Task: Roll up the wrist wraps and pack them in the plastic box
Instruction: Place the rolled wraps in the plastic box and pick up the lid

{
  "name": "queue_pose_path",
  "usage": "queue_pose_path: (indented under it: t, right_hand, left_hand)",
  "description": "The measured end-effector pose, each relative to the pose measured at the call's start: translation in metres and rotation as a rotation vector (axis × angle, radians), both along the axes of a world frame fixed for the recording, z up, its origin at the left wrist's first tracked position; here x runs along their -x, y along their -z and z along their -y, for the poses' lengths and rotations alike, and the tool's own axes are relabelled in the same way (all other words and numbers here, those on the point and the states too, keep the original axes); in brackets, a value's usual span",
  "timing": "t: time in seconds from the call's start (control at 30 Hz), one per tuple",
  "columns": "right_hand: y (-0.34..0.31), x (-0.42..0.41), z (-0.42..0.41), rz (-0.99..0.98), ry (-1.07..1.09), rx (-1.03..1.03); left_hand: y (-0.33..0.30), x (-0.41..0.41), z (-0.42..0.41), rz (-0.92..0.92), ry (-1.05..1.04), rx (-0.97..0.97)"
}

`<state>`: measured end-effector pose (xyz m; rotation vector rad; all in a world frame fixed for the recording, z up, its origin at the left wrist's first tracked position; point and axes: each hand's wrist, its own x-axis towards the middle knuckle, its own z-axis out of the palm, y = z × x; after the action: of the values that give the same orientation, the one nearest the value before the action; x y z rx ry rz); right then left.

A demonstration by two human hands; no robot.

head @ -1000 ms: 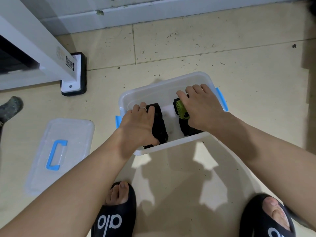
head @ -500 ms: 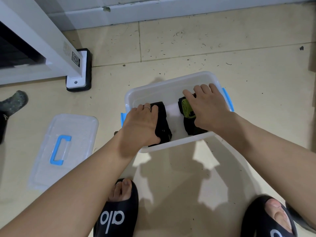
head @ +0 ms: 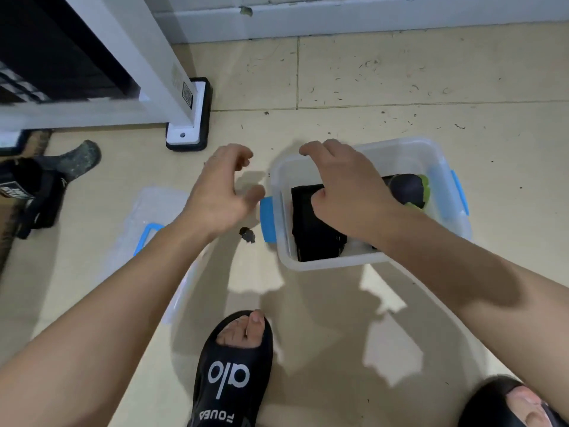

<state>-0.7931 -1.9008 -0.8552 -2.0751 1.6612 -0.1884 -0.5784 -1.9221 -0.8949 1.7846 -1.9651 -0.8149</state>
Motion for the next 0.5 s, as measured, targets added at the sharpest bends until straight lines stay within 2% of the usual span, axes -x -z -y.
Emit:
queue_pose_path:
  t: [0.07,0.13,0.23,0.37,0.5]
  right_hand:
    - [-0.005,-0.033,-0.003,0.157,0.008,-0.040]
    - [-0.003,-0.069,-0.007,0.265,-0.036,-0.031]
    - [0.015,-0.117,-0.011,0.332,-0.095,-0.117]
    - [0.054,-0.165,-0.015,0.295,-0.078,-0.429]
    - [0.090,-0.186,-0.016,0.283,0.059,-0.712]
  left_hand:
    - [0.016,-0.039,-0.003,0.063,-0.242,-0.054]
    - [0.034,-0.071,-0.014,0.133,-0.447,-0.202]
    - [0.057,-0.104,-0.041,0.257,-0.652,-0.439]
    - [0.084,-0.143,-0.062,0.399,-0.692,-0.526]
    - [0.092,-0.161,-0.059,0.317,-0.670,-0.641]
